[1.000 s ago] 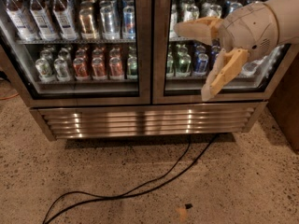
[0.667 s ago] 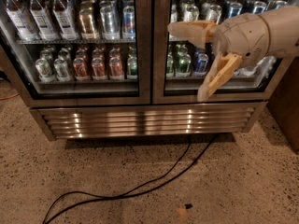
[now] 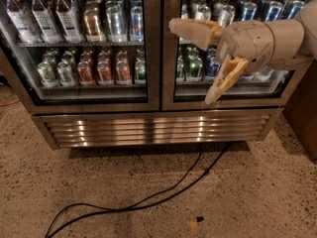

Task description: Open left fridge door

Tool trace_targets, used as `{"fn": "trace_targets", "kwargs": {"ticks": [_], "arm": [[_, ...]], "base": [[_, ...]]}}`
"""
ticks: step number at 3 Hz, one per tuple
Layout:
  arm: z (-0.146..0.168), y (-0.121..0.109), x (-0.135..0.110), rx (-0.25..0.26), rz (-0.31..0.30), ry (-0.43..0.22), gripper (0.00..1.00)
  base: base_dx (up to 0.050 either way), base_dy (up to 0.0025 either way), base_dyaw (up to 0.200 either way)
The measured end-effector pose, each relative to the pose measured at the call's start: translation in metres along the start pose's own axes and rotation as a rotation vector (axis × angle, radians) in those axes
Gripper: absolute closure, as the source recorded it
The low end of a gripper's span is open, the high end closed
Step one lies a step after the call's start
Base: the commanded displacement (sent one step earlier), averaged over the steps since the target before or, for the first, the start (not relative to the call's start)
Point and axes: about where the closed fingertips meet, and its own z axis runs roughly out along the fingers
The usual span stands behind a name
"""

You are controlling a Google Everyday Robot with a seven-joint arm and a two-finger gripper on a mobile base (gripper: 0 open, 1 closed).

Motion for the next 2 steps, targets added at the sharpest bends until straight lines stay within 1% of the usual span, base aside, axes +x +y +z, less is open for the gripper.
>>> {"fn": "trace_targets", "kwargs": {"ticks": [1,2], "arm": [[0.0058,-0.0022,0.0077,0.003,0.054,0.048,0.0],[0.0097,-0.0034,0.013,0.005,0.09,0.08,0.0]], "base": [[0.0,0.0,0.0],[0.0,0.0,0.0]]}}
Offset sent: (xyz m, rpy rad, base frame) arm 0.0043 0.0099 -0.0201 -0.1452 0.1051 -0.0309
